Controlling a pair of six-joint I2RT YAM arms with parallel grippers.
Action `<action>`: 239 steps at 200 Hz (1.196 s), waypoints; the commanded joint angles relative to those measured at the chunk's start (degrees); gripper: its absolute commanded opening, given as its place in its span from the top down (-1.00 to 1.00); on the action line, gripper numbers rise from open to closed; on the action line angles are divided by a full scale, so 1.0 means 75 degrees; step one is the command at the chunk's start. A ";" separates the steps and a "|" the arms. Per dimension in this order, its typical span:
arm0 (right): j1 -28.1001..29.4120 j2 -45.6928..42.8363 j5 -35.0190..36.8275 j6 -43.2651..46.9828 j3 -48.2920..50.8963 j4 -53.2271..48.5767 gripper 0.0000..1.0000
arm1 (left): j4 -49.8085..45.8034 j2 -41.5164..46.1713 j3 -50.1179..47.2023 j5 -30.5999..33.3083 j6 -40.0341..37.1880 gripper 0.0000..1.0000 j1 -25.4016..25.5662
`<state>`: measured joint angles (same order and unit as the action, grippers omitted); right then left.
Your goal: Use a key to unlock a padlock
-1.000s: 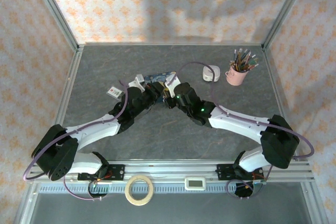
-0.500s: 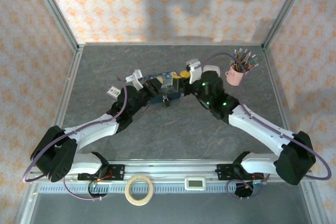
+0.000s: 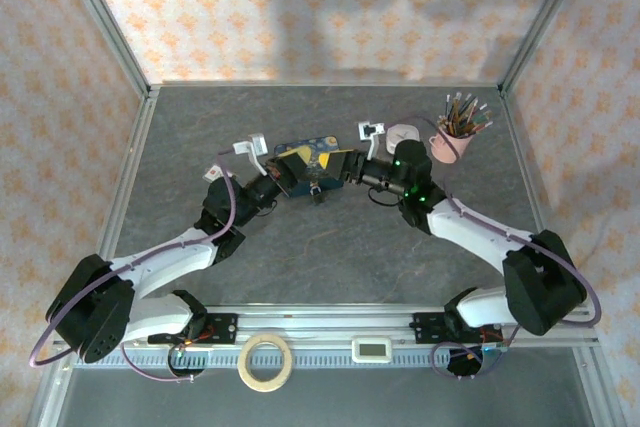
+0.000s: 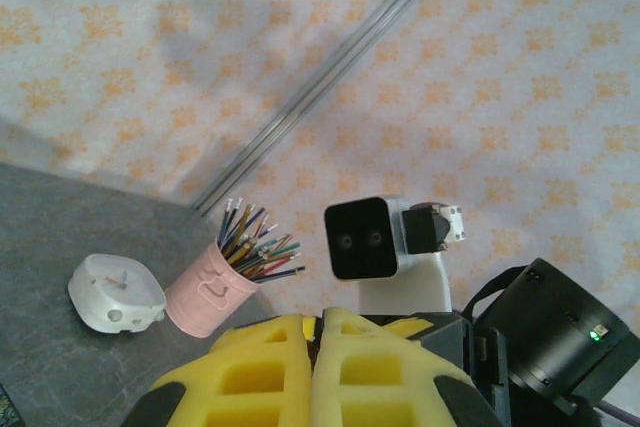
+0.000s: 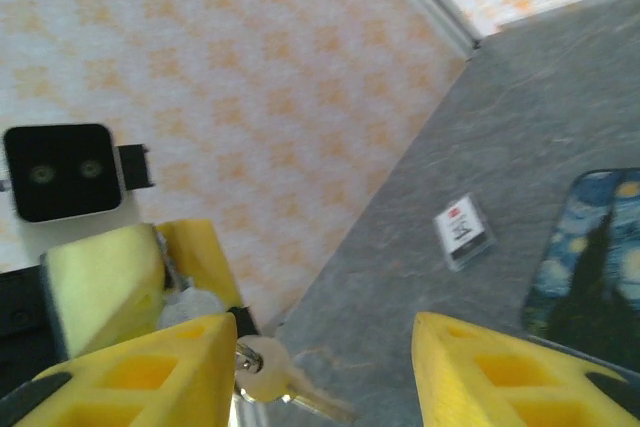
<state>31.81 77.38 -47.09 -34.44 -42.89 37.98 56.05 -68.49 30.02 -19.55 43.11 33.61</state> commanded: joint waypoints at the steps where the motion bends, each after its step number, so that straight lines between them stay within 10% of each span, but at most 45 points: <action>1: -0.0028 0.0016 -0.0851 -0.1173 0.0123 0.1992 0.03 | 0.0734 0.0164 -0.0187 -0.0266 -0.0311 1.00 -0.0039; 130: 0.0000 0.0603 -0.1077 -0.1993 0.0413 0.3182 0.03 | 0.1131 0.0167 -0.0276 -0.0428 -0.0149 1.00 0.0112; 239: 0.0144 0.1196 -0.1399 -0.2964 0.0504 0.4683 0.41 | 0.1293 -0.0002 -0.0326 -0.0358 -0.0031 1.00 0.0184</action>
<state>32.58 85.69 -55.94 -54.30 -39.64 67.02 61.47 -68.49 27.90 -21.04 42.15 34.50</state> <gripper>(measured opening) 0.316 0.046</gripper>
